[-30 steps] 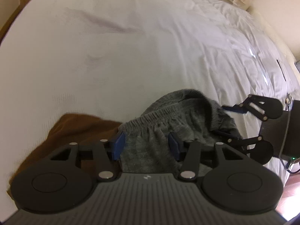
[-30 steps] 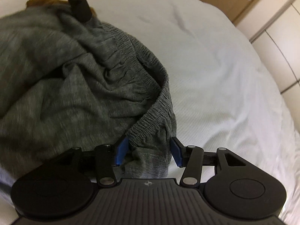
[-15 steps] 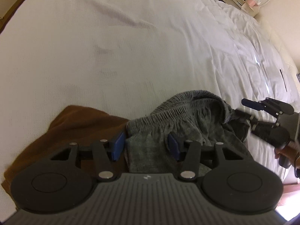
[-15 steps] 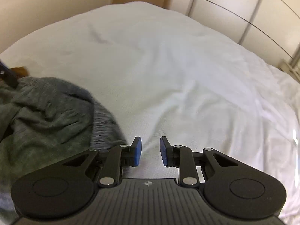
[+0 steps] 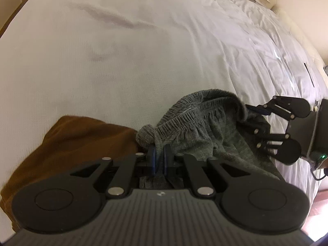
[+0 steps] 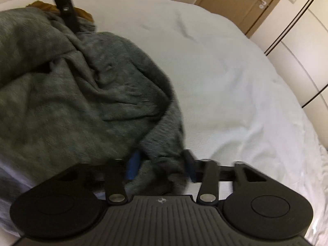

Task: Fold clothes
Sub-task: 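Hold the waistband with both grippers and raise the shorts to hang open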

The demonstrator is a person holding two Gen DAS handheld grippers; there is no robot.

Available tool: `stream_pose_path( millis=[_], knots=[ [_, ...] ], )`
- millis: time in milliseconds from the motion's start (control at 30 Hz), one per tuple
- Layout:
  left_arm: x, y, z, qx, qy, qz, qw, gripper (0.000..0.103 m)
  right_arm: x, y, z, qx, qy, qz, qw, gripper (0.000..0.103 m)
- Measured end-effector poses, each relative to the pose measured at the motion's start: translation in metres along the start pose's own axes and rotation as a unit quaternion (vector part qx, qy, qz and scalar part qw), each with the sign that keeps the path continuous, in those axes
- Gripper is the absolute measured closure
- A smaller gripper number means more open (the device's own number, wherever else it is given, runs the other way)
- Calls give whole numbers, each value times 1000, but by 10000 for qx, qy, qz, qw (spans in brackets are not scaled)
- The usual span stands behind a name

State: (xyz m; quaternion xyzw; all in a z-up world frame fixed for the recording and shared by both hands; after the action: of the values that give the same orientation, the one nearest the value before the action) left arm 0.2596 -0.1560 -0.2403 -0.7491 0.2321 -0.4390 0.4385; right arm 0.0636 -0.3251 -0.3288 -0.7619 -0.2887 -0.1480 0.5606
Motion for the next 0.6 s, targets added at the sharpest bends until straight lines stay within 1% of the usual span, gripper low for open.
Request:
stream_pose_path(
  millis=[33, 67, 100, 167, 267, 367, 467, 600],
  knots=[
    [1, -1, -2, 27, 10, -33, 10000, 99, 0, -1, -3, -36, 18, -38, 10000, 78],
    [2, -2, -4, 55, 20, -65, 10000, 99, 1, -3, -7, -65, 61, -85, 9999, 85],
    [4, -4, -5, 82, 30, -98, 9999, 100, 2, -8, -11, -77, 167, -150, 9997, 87],
    [10, -16, -14, 186, 153, -325, 9992, 100, 6, -21, -23, -74, 474, -292, 9984, 92],
    [22, -41, -32, 313, 376, -709, 9963, 100, 12, -51, -47, -128, 977, -548, 9936, 94],
    [34, -72, -59, 441, 600, -1119, 9909, 101, 18, -83, -74, -270, 1356, -827, 9869, 94],
    [42, -106, -94, 621, 795, -1559, 9826, 101, 14, -128, -102, -414, 1688, -1114, 9785, 95],
    [45, -147, -151, 898, 1022, -2080, 9686, 101, 0, -192, -132, -532, 1864, -1510, 9693, 95]
  ],
)
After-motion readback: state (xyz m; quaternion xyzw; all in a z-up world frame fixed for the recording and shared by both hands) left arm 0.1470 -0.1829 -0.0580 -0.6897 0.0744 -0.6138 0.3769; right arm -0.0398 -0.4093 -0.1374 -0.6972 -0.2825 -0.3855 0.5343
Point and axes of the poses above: each gripper's, at about its wrist camera, not at the fingertips, and y roughly the way its jaws point, z to its left, x to its top, the point moved 4 cm from there along y, roughly the way its jaws point, and after that the axes turned 6 degrees about y, right-handed, at the moved point
